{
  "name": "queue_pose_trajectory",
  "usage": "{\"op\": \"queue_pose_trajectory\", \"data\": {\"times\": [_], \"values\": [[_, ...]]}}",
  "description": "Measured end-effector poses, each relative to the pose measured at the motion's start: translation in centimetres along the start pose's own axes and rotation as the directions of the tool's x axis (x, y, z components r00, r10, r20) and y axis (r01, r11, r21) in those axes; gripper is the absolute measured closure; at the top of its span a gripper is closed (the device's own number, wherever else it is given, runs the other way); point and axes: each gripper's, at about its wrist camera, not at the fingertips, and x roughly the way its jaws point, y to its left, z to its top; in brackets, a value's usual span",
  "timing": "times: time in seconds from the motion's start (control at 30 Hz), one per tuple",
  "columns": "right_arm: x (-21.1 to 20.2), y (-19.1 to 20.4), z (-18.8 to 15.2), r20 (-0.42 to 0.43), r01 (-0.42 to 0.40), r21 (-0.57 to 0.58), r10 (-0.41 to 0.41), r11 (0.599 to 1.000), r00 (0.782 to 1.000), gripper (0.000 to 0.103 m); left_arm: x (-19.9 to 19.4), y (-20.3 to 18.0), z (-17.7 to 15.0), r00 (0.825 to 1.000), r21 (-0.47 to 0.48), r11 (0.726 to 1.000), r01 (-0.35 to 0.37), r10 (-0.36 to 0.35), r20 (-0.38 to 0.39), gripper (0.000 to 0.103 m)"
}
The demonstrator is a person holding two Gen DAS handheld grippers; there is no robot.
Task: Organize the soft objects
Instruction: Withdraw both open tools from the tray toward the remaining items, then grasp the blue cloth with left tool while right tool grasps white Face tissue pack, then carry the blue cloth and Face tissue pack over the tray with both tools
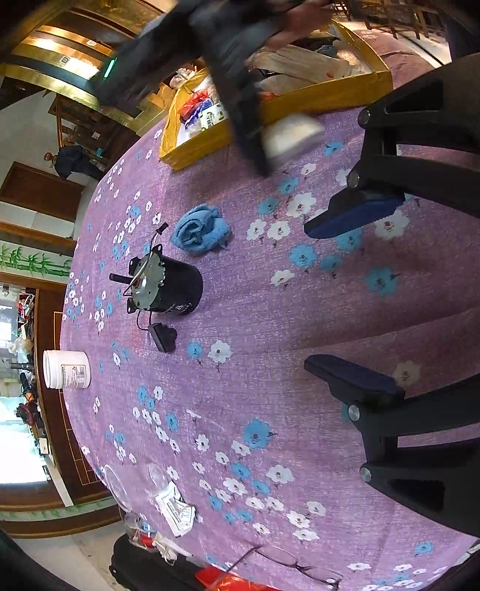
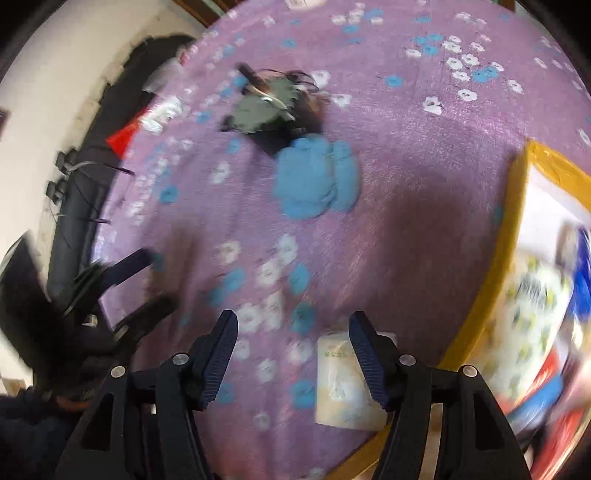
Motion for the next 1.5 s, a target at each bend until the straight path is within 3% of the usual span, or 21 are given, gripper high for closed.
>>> {"op": "queue_pose_trajectory", "data": {"times": [0.1, 0.17, 0.27, 0.4, 0.5, 0.6, 0.67, 0.73, 0.8, 0.83, 1.03, 1.5], "values": [[-2.7, -0.2, -2.0, 0.118, 0.112, 0.046, -0.117, 0.993, 0.986, 0.036, 0.8, 0.3, 0.9, 0.999, -0.002, 1.000, 0.030, -0.030, -0.019, 0.039], [-3.9, -1.0, -3.2, 0.172, 0.112, 0.110, -0.130, 0.988, 0.976, 0.036, 1.6, 0.1, 2.0, 0.997, -0.011, 0.998, 0.064, -0.065, -0.036, 0.038], [-5.2, -1.6, -4.5, 0.225, 0.106, 0.187, -0.148, 0.977, 0.963, 0.036, 3.0, -0.8, 3.9, 0.991, -0.021, 0.992, 0.124, -0.125, -0.056, 0.027], [-6.4, -1.2, -6.6, 0.266, 0.112, 0.225, -0.171, 0.968, 0.949, 0.036, 5.7, -1.9, 6.3, 0.975, -0.065, 0.979, 0.194, -0.200, -0.095, 0.026], [-6.8, -0.6, -7.8, 0.279, 0.113, 0.237, -0.179, 0.965, 0.944, 0.036, 7.5, -2.9, 7.9, 0.974, -0.088, 0.978, 0.191, -0.200, -0.104, 0.026], [-6.8, -0.3, -8.9, 0.281, 0.118, 0.241, -0.186, 0.963, 0.942, 0.036, 8.5, -4.1, 8.7, 0.984, -0.065, 0.986, 0.154, -0.159, -0.080, 0.026], [-6.6, 0.0, -9.1, 0.271, 0.137, 0.220, -0.196, 0.966, 0.942, 0.036, 9.3, -4.7, 9.1, 0.987, -0.057, 0.989, 0.137, -0.141, -0.072, 0.026], [-6.2, 0.6, -9.0, 0.249, 0.159, 0.176, -0.200, 0.971, 0.948, 0.036, 10.0, -5.2, 9.3, 0.990, -0.045, 0.992, 0.121, -0.123, -0.067, 0.033], [-5.6, 1.4, -8.8, 0.229, 0.186, 0.131, -0.212, 0.974, 0.950, 0.036, 10.9, -5.7, 9.4, 0.992, -0.025, 0.995, 0.096, -0.097, -0.077, 0.058], [-5.2, 1.8, -8.6, 0.210, 0.204, 0.096, -0.220, 0.974, 0.953, 0.036, 11.3, -5.7, 9.4, 0.992, -0.022, 0.995, 0.096, -0.097, -0.084, 0.062], [-2.9, 2.5, -7.0, 0.135, 0.246, -0.012, -0.242, 0.969, 0.961, 0.036, 10.0, -5.2, 8.4, 0.992, 0.008, 0.993, 0.114, -0.114, -0.057, 0.065], [2.0, 2.5, -4.3, -0.016, 0.332, -0.181, -0.340, 0.926, 0.940, 0.039, 4.2, -0.6, 3.1, 0.996, -0.006, 0.997, 0.078, -0.078, -0.038, 0.065]]}}
